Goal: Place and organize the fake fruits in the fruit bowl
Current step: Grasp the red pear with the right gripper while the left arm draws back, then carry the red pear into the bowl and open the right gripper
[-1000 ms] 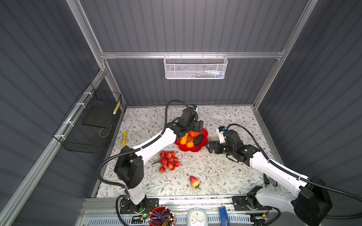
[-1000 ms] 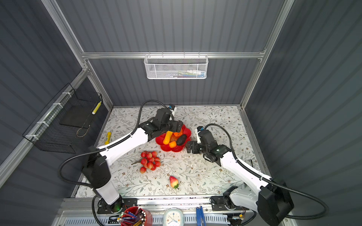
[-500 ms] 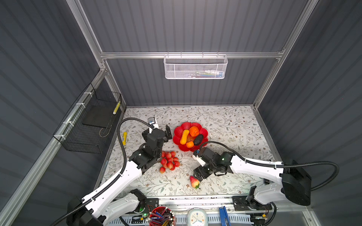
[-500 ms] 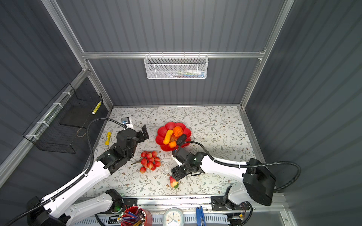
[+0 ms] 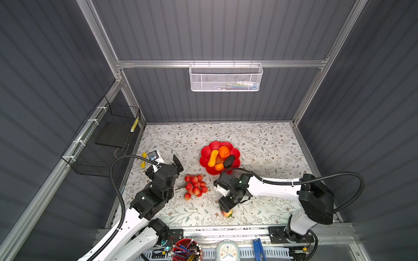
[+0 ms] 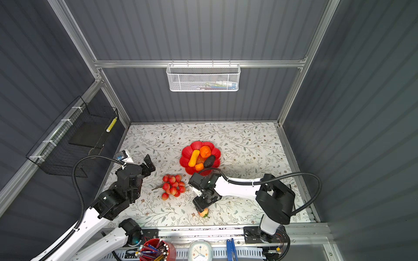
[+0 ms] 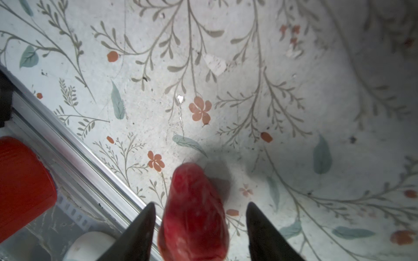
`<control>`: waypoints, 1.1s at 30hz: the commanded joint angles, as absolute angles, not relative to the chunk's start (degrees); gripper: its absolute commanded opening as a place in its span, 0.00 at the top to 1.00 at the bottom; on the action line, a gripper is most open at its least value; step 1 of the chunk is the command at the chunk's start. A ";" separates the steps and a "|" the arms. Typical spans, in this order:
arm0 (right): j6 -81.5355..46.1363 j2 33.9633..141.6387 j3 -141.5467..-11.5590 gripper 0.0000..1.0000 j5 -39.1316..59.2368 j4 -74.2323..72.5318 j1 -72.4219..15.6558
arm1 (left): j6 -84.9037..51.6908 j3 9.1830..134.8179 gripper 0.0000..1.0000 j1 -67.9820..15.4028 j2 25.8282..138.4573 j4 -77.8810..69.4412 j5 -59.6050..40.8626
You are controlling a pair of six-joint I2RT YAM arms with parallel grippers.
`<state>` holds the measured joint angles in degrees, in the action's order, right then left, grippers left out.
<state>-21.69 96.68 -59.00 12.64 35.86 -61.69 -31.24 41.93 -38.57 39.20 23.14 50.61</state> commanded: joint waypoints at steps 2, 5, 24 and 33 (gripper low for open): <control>-22.30 100.10 -60.88 0.51 14.58 38.46 -62.43 | -31.83 42.62 0.00 -38.41 39.02 26.64 51.29; -23.07 100.28 -60.78 0.55 14.52 38.23 -62.43 | -31.60 43.06 0.00 -38.41 38.77 28.27 51.04; -19.36 94.22 -75.48 0.63 3.33 28.91 -41.44 | -47.74 38.83 0.01 -38.41 33.99 39.07 37.50; -14.29 105.93 -86.68 0.62 1.34 27.88 -35.11 | -53.10 36.93 0.04 -38.41 35.65 40.27 29.68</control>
<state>-16.60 104.42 -85.86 1.93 27.97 -36.05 -49.69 38.33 -38.57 35.03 38.96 33.56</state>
